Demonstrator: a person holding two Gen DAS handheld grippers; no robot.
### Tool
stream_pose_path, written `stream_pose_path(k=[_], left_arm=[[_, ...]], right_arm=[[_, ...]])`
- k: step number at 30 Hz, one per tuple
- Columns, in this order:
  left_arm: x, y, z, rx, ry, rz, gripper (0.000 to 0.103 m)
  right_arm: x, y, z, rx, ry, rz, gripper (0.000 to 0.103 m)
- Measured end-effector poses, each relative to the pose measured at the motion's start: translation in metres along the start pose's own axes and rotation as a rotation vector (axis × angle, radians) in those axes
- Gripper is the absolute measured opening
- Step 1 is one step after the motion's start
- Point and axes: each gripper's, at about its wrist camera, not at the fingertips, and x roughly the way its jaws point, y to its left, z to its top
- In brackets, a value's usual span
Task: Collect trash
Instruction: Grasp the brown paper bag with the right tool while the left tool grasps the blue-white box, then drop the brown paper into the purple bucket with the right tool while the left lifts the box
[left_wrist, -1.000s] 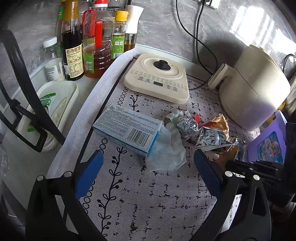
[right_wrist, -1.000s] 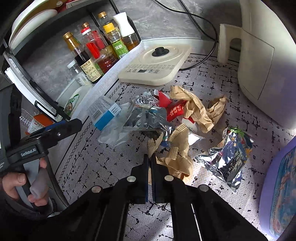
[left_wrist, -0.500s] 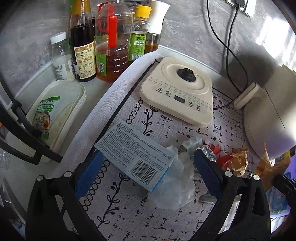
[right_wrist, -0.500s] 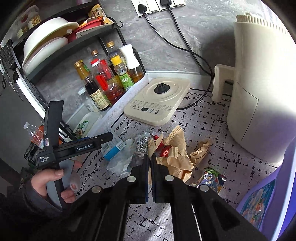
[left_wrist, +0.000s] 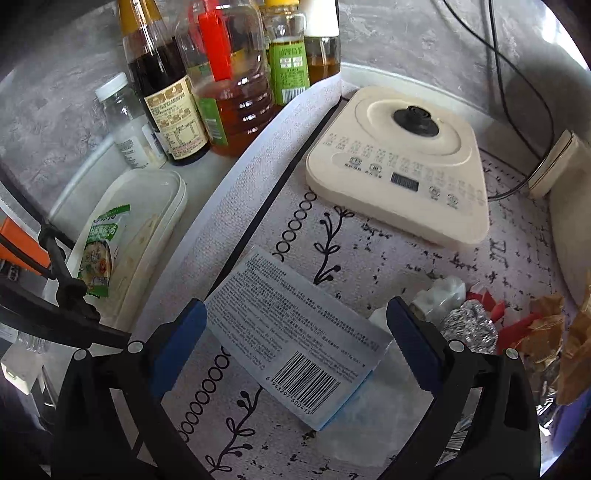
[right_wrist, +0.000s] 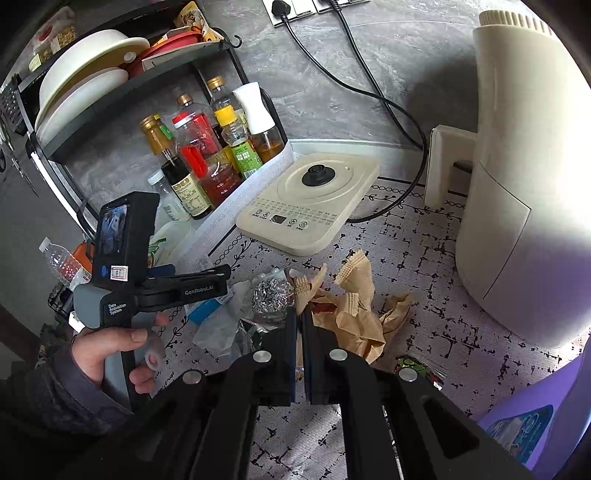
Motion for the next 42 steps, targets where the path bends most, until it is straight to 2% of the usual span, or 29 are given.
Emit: stream_pose_path(k=[6, 10, 13, 15, 25, 32, 42], left_arm=[[0.002, 0.008, -0.016, -0.007, 0.030, 0.032, 0.097], [0.001, 0.020, -0.024, -0.048, 0.048, -0.006, 0.097], [0.000, 0.027, -0.030, -0.086, 0.066, -0.067, 0.075], [-0.003, 0.030, -0.032, -0.093, 0.065, -0.096, 0.068], [-0.052, 0.037, -0.035, -0.069, -0.058, -0.248, 0.066], [-0.087, 0.035, -0.027, 0.004, -0.153, -0.305, 0.066], [-0.119, 0.000, -0.018, 0.138, -0.219, -0.433, 0.066]], right_arm=[[0.006, -0.001, -0.004, 0.017, 0.017, 0.007, 0.004], [0.008, 0.004, -0.004, 0.010, 0.022, 0.010, 0.004], [0.006, 0.012, -0.002, -0.014, 0.015, 0.006, 0.004], [0.004, 0.016, -0.002, -0.024, 0.013, -0.002, 0.004], [-0.022, 0.041, -0.002, -0.040, -0.033, -0.058, 0.004], [-0.048, 0.045, -0.002, -0.014, -0.082, -0.124, 0.004], [-0.114, 0.033, -0.001, 0.056, -0.219, -0.236, 0.004]])
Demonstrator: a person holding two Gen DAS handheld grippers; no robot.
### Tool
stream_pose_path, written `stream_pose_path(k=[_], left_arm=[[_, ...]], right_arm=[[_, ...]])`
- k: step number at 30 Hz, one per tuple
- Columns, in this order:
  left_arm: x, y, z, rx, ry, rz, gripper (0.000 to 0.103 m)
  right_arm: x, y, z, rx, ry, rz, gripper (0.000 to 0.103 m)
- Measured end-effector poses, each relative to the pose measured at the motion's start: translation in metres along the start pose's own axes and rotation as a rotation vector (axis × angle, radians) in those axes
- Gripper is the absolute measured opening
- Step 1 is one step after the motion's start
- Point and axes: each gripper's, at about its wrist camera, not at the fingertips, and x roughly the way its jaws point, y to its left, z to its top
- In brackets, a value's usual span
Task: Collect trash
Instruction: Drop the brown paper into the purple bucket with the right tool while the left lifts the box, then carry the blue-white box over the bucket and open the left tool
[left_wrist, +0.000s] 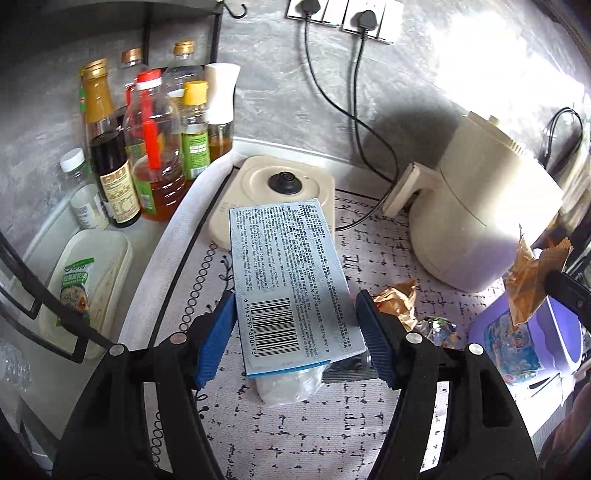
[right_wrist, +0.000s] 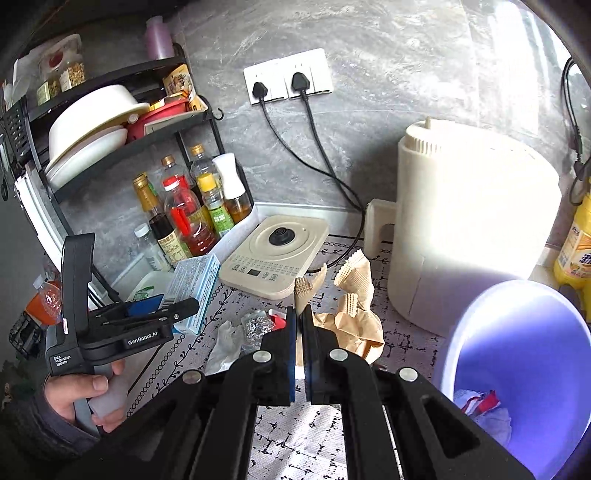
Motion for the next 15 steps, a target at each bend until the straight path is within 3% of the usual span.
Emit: stream_pose_path(k=[11, 12, 13, 14, 15], left_arm=[[-0.007, -0.079, 0.014, 0.152, -0.028, -0.138, 0.066], [-0.008, -0.087, 0.015, 0.166, -0.032, -0.150, 0.066], [-0.011, -0.095, 0.016, 0.177, -0.037, -0.163, 0.066], [-0.013, -0.103, 0.016, 0.190, -0.041, -0.176, 0.066], [-0.015, -0.110, 0.016, 0.203, -0.046, -0.186, 0.066]], right_arm=[[-0.082, -0.070, -0.003, 0.133, -0.139, -0.206, 0.008], [-0.088, -0.078, -0.005, 0.148, -0.144, -0.232, 0.033], [-0.095, -0.086, -0.008, 0.166, -0.154, -0.263, 0.080], [-0.105, -0.092, -0.012, 0.184, -0.186, -0.304, 0.090], [-0.115, -0.098, -0.016, 0.196, -0.224, -0.326, 0.089]])
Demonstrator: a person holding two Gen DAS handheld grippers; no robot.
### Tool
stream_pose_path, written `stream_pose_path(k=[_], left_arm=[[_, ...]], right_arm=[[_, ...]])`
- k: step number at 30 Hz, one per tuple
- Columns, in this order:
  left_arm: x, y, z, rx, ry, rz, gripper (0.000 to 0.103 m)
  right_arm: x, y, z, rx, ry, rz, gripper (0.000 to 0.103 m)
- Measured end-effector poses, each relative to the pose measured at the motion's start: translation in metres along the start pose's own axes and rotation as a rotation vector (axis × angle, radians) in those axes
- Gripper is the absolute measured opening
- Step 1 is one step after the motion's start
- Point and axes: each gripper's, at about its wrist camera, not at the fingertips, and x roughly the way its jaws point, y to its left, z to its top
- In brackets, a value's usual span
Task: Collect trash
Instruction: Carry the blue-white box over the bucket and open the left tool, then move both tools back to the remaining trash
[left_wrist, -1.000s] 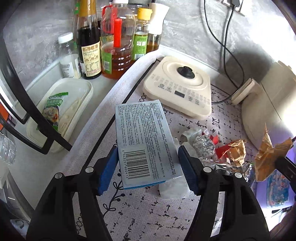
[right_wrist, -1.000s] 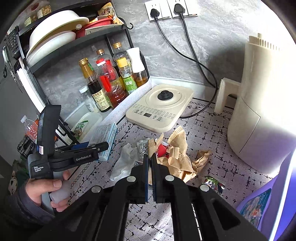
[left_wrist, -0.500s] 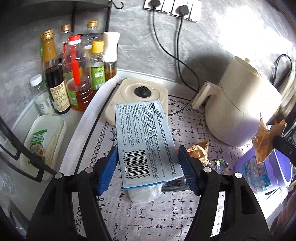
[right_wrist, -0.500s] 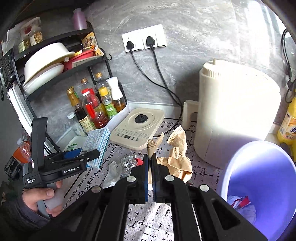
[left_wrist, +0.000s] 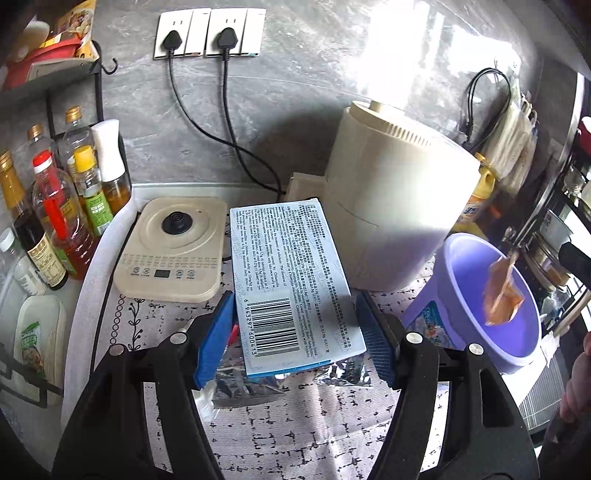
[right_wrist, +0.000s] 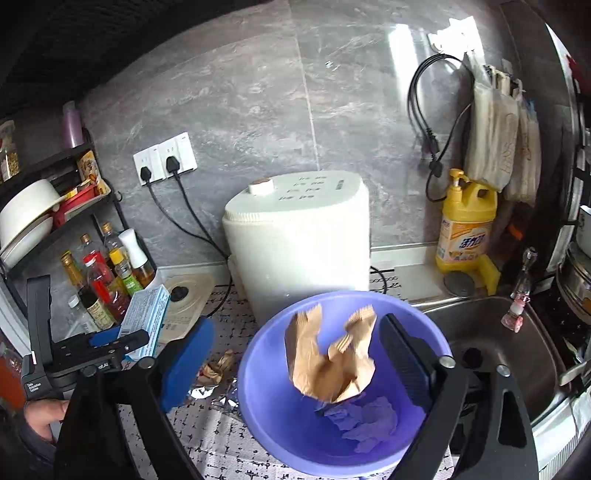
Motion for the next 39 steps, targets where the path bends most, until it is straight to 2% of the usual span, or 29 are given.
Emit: stream_pose_path(k=[8, 13, 22, 24, 25, 26, 29, 33, 39], left_arm=[[-0.006, -0.059, 0.014, 0.076, -0.038, -0.086, 0.066], [-0.009, -0.097, 0.022, 0.111, -0.066, -0.141, 0.066], [-0.001, -0.158, 0.021, 0.149, -0.065, -0.222, 0.067], [0.003, -0.169, 0.020, 0.153, -0.062, -0.248, 0.068], [0.003, -0.173, 0.020, 0.157, -0.062, -0.260, 0.074], [0.003, -0.176, 0.019, 0.158, -0.063, -0.272, 0.087], [-0.004, -0.178, 0.017, 0.154, -0.097, -0.288, 0.096], [-0.010, -0.168, 0.012, 0.134, -0.098, -0.257, 0.097], [-0.020, -0.131, -0.003, 0.061, -0.095, -0.160, 0.097]], right_arm=[[-0.032, -0.059, -0.015, 0.100, 0.006, -0.093, 0.091], [-0.056, -0.083, -0.028, 0.120, 0.001, -0.133, 0.093], [-0.092, -0.122, -0.043, 0.134, -0.005, -0.176, 0.094], [-0.097, -0.129, -0.046, 0.141, -0.002, -0.179, 0.094], [-0.099, -0.132, -0.048, 0.143, -0.001, -0.181, 0.094], [-0.100, -0.134, -0.050, 0.145, 0.000, -0.183, 0.094], [-0.103, -0.142, -0.056, 0.156, 0.009, -0.178, 0.094], [-0.100, -0.145, -0.061, 0.158, 0.023, -0.150, 0.094], [-0.087, -0.130, -0.066, 0.125, 0.047, -0.066, 0.095]])
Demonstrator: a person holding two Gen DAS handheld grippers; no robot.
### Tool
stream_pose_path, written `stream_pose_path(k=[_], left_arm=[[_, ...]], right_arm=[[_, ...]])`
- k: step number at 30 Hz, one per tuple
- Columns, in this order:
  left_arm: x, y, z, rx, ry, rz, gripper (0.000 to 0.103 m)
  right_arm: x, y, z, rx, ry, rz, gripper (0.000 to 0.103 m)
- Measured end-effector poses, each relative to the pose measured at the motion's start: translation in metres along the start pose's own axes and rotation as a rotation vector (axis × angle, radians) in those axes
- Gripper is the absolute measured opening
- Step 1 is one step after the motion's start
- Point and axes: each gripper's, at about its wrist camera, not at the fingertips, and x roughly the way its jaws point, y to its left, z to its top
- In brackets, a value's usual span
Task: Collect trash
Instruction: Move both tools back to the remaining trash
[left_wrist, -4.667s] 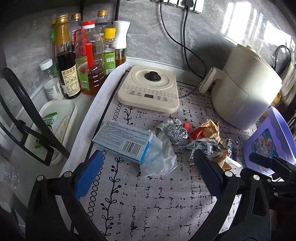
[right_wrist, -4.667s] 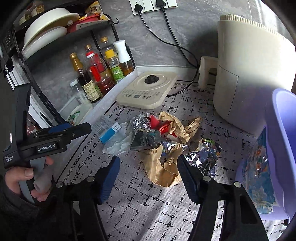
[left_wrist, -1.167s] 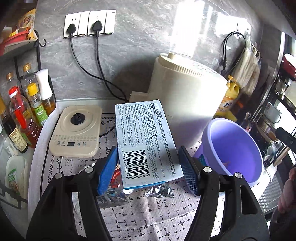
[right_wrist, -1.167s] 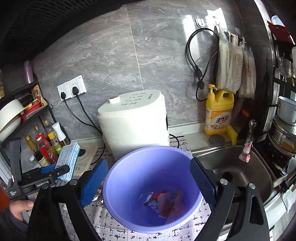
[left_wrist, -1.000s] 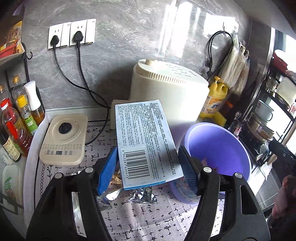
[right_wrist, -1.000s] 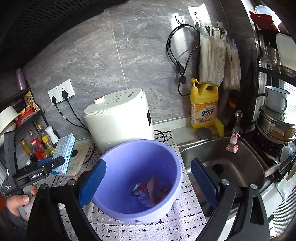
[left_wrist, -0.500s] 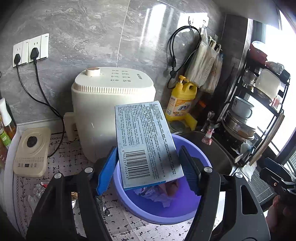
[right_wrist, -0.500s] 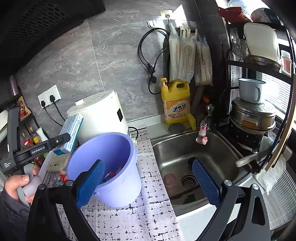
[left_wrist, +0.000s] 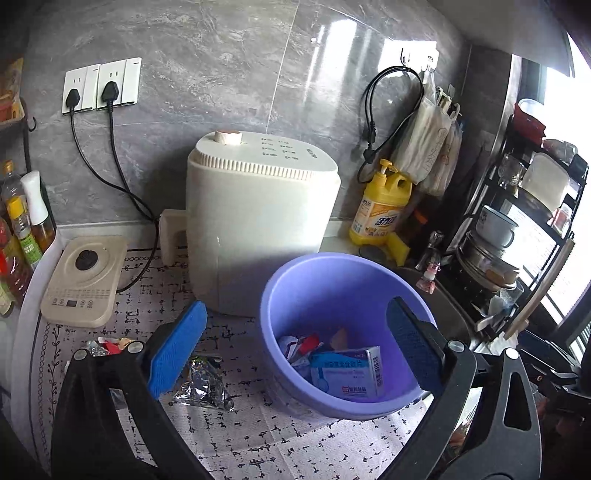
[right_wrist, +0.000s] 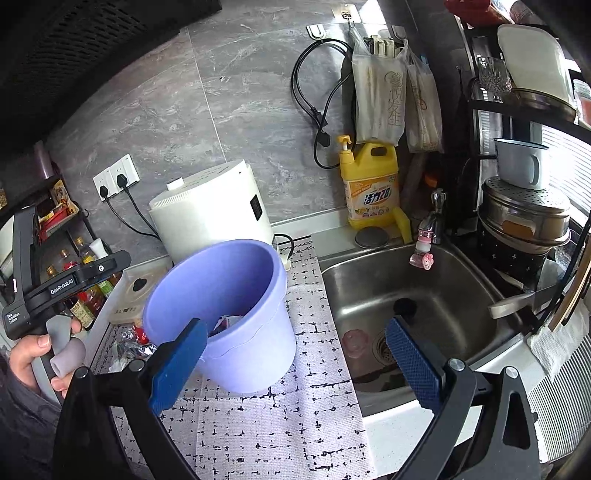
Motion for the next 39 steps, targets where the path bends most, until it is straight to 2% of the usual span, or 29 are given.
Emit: stream_pose_path(k=[10, 20, 31, 39], left_arm=[[-0.041, 0.057, -0.027, -0.104, -0.001, 0.169, 0.097], [-0.079, 0.112, -0.045, -0.177, -0.007, 0.291, 0.097], [-0.097, 0.173, -0.076, -0.247, 0.035, 0.355, 0.097], [-0.089, 0.209, -0.093, -0.259, 0.090, 0.335, 0.097]], right_arm=[[0.023, 0.046, 0.000, -0.079, 0.039, 0.152, 0.095], [0.044, 0.105, 0.000, -0.144, 0.080, 0.274, 0.095], [0.060, 0.174, -0.006, -0.235, 0.113, 0.363, 0.095], [0.081, 0.222, -0.019, -0.280, 0.164, 0.398, 0.091]])
